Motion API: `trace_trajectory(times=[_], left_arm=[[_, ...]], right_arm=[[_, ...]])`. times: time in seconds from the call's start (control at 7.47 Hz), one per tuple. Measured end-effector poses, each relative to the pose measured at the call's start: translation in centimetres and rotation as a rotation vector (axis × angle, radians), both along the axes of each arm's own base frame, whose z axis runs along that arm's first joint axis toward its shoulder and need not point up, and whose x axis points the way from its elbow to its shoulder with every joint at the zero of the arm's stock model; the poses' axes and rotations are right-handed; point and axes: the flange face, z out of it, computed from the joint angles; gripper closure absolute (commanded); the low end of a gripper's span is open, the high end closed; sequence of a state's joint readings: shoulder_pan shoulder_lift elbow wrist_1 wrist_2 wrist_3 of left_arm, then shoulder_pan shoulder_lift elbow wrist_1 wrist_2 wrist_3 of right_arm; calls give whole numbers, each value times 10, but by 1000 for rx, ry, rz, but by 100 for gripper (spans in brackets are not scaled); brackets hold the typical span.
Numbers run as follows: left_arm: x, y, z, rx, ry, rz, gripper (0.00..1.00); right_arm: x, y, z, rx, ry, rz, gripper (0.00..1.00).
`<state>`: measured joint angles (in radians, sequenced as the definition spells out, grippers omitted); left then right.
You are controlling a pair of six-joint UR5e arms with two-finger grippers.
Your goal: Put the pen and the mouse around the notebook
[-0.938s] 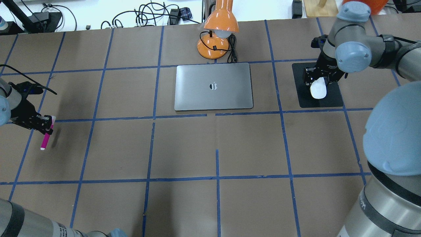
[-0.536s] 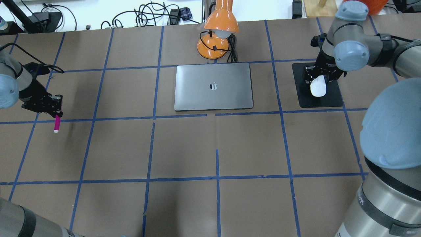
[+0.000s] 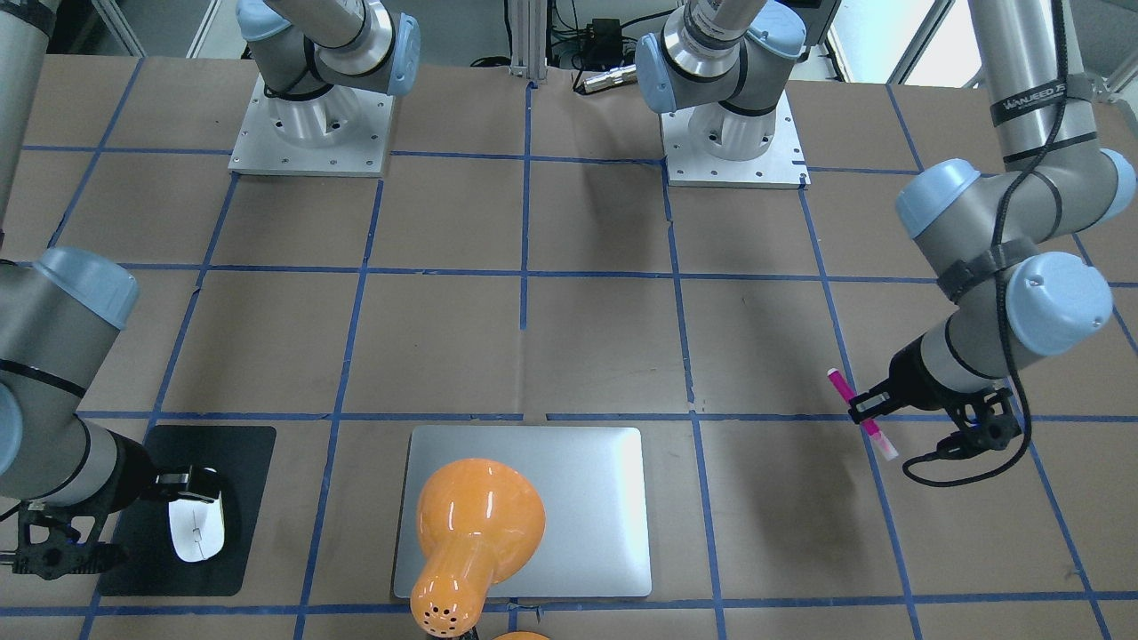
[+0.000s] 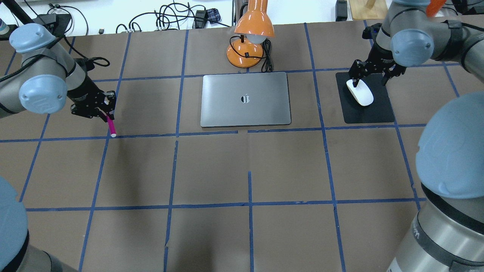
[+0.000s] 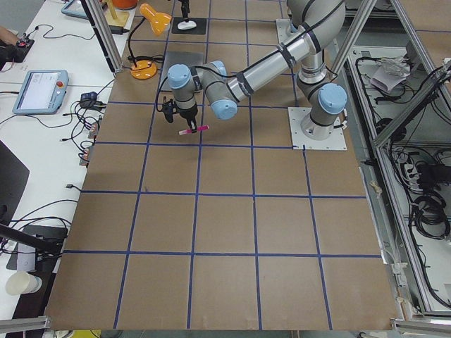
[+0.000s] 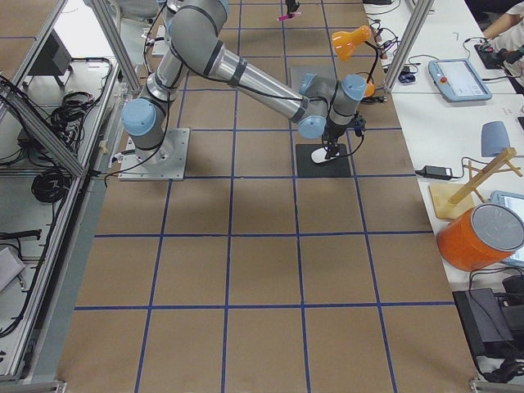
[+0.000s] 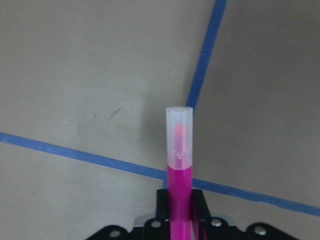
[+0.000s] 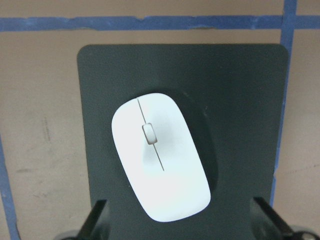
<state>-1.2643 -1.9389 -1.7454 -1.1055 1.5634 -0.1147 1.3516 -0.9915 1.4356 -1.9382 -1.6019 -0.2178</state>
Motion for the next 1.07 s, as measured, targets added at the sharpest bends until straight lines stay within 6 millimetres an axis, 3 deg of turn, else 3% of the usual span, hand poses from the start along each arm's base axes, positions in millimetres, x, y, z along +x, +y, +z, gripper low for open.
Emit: trace_trajectory(times=[0.27,0.4,0.67,0.94,1.07], left_arm=[[-67,0,-2,10,-13,188,100],[-104,1,-3,10,-20,273,100],[-181,12,-6,19,-25,425,100],[-247,29,-11,31,-30,562,100],[-275,38,-13,37,-29,626,100]], right_arm=[[18,18,59,-9,-5,20,0],[39,34,92,-5,-5,48,0],[83,84,164,-8,-17,110,0],[112,138,207,-33,-44,162,0],[121,157,215,-42,-51,179,0]])
